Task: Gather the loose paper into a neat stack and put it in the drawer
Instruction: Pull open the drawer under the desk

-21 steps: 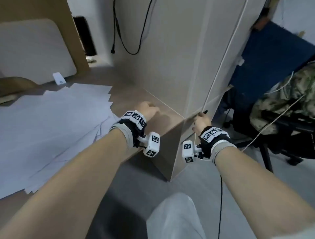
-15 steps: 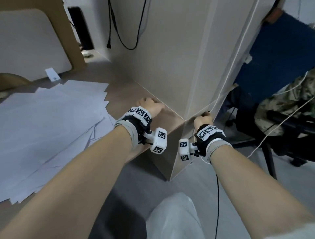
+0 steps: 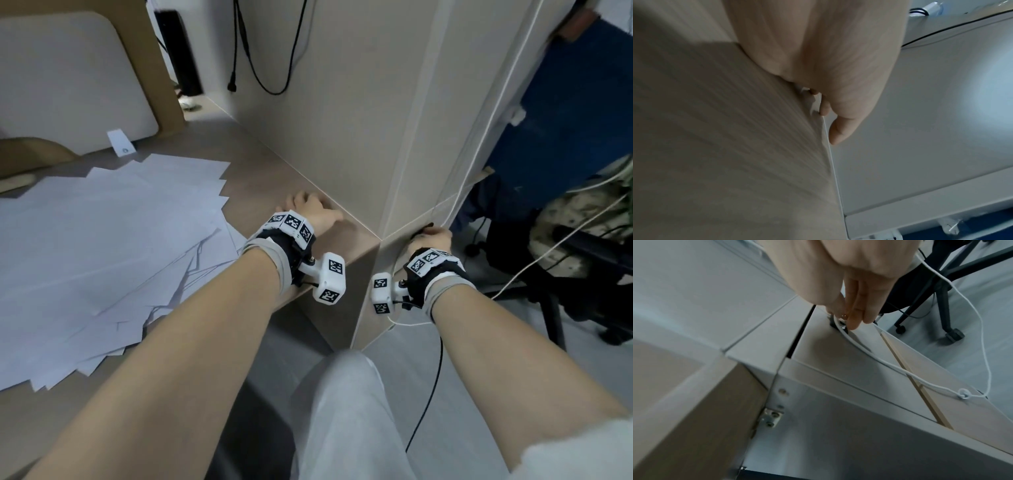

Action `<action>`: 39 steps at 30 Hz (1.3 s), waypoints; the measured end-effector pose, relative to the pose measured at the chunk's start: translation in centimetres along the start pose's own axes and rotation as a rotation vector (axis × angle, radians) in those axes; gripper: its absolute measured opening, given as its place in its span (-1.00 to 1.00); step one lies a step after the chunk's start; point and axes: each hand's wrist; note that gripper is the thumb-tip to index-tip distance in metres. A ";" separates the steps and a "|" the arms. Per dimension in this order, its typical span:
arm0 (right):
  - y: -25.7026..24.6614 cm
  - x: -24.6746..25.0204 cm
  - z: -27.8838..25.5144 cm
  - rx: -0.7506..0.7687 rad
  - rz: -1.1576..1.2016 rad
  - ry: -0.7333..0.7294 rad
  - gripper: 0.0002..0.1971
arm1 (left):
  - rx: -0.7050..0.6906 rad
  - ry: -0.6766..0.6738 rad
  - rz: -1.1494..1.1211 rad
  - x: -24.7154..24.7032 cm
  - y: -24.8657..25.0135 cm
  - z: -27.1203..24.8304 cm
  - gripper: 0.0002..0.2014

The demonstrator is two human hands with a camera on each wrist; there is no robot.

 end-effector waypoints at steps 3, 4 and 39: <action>1.8 1.9 -0.2 -0.069 -0.033 0.092 -0.76 | 0.024 -0.008 -0.018 0.0 0.3 -0.4 -0.12; 2.3 2.9 -0.8 -0.102 -0.003 0.114 -0.76 | 0.037 -0.014 -0.020 0.1 0.5 -0.6 -0.05; 0.9 3.6 -6.7 0.058 -0.627 -0.264 -0.59 | -0.091 -0.063 -0.066 1.0 0.3 -2.5 -0.45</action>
Point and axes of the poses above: each hand's wrist, its own z-axis towards the middle knuckle, its own x-axis out of the back of the hand, y = z × x, and after that the axes turned 12 degrees about -z, right-handed
